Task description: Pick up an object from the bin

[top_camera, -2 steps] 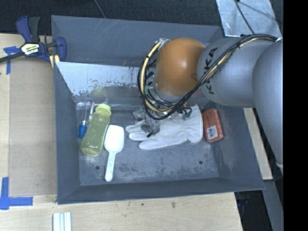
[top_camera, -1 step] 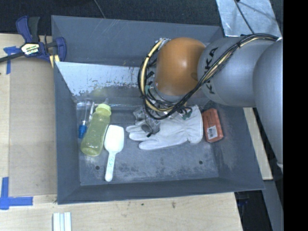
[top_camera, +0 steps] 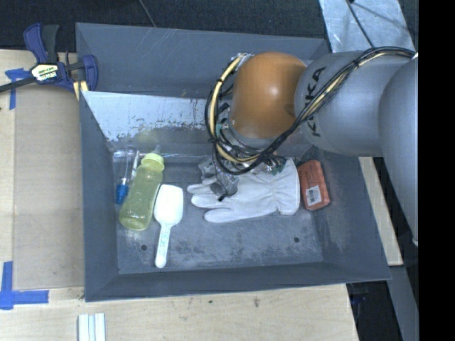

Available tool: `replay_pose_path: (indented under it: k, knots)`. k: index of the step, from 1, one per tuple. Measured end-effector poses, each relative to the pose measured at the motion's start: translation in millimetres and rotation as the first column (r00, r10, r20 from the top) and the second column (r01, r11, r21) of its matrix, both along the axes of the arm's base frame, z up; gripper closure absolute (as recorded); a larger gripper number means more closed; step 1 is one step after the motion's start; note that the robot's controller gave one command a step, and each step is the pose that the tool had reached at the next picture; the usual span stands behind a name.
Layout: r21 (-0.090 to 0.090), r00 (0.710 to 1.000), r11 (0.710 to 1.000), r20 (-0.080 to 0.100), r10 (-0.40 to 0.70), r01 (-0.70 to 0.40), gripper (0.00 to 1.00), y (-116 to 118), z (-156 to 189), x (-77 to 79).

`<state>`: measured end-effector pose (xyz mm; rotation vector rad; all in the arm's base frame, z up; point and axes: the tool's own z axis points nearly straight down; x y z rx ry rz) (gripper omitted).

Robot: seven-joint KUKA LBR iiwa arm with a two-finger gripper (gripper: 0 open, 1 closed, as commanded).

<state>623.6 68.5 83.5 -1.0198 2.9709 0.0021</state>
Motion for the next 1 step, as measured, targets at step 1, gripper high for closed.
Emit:
replay_pose_path:
  k: [1]
  knots:
    - [-0.001,1.000,1.000,-0.005,0.000,0.000,1.00,-0.2,15.7,-1.2]
